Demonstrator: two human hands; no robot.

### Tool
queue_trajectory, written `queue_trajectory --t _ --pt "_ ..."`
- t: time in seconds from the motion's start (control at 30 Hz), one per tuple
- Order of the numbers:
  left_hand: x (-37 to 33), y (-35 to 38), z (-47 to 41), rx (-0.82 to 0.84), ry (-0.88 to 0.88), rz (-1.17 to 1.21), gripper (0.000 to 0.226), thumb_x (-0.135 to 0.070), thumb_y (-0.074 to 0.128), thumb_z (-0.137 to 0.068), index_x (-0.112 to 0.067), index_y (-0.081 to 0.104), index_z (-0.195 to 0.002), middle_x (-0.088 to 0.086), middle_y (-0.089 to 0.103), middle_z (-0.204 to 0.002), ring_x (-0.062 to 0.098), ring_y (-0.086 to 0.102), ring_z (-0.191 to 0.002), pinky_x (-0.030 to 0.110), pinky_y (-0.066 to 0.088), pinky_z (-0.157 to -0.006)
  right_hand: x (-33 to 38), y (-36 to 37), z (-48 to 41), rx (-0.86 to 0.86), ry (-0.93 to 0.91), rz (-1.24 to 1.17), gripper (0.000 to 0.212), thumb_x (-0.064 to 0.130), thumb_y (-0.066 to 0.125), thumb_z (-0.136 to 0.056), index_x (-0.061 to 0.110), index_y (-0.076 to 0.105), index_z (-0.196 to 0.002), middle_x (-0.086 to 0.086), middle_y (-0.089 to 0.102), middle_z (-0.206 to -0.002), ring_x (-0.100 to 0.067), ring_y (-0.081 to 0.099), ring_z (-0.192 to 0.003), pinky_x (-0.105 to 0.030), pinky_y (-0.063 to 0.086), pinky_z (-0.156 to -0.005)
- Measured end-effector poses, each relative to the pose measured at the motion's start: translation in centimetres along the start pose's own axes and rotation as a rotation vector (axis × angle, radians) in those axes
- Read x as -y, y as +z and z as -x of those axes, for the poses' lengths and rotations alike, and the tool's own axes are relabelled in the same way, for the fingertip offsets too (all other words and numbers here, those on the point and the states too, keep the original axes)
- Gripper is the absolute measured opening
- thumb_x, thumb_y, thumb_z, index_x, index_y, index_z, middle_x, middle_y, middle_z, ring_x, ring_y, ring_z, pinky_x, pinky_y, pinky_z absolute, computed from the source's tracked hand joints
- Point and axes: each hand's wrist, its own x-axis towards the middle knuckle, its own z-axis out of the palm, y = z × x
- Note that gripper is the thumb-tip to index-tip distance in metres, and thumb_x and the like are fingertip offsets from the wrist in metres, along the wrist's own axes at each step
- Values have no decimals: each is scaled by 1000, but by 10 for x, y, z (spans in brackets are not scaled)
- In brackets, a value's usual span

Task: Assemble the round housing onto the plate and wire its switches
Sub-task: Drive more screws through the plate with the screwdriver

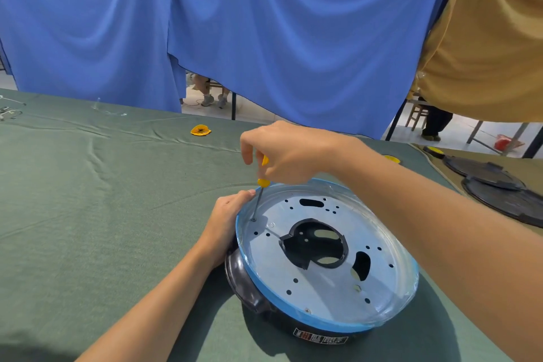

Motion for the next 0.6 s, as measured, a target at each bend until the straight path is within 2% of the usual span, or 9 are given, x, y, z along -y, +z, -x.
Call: queue_trajectory --t 0.03,0.1,0.13,0.2,0.3,0.4,0.43,0.5,0.6 --pt "0 0 0 -4 -1 -3 33 -19 54 -97 -6 70 -72 8 67 -66 17 62 -58 25 50 -55 0 2 -1 -55 -9 -14 11 24 60 -91 25 50 -95 -2 57 -104 -20 54 -91 -33 45 -68" --pt "-1 1 1 -4 8 -9 39 -19 53 -97 -13 69 -63 5 65 -61 14 60 -53 22 48 -52 3 9 -3 -176 7 -14 16 33 60 -95 19 51 -91 -5 60 -100 -25 55 -90 -32 40 -63" --pt "-1 1 2 -2 15 -12 43 -18 52 -98 -17 70 -59 3 65 -60 13 60 -52 21 48 -51 4 12 -4 -196 26 3 25 40 57 -95 16 52 -93 -7 60 -99 -27 56 -91 -33 41 -65" --pt "-3 1 3 6 26 -20 46 -17 52 -98 -21 71 -56 0 66 -59 11 59 -51 19 47 -51 4 12 -3 -118 53 -25 35 49 55 -94 16 50 -104 -4 56 -104 -26 55 -93 -37 45 -75" --pt "-3 1 2 6 8 0 41 -24 59 -93 -22 68 -53 0 63 -57 11 58 -50 19 47 -50 -1 -1 3 54 31 -164 28 31 58 -91 26 45 -115 4 48 -108 -16 54 -94 -31 47 -78" --pt "-3 1 1 16 -3 13 31 -33 60 -81 -21 66 -53 1 63 -57 12 58 -51 20 47 -50 -2 -2 2 -43 -24 -132 14 18 57 -92 29 50 -97 9 53 -93 -8 49 -84 -21 38 -60" --pt "-2 1 2 20 0 14 31 -33 60 -80 -20 67 -54 1 63 -57 12 59 -51 20 47 -51 0 1 1 -104 -24 -89 10 21 57 -94 27 51 -90 6 55 -92 -11 50 -85 -23 36 -58" --pt "-1 1 2 26 18 5 34 -30 59 -86 -22 69 -55 0 65 -58 11 60 -51 20 48 -51 1 10 -4 -191 6 -10 17 34 54 -97 21 51 -87 -4 59 -96 -24 55 -90 -31 41 -64" --pt "-1 1 2 36 43 -5 44 -20 54 -97 -23 71 -56 -2 66 -59 9 61 -52 18 48 -51 1 8 0 -45 85 -62 33 48 53 -94 19 50 -108 -1 54 -103 -25 54 -97 -41 48 -80"
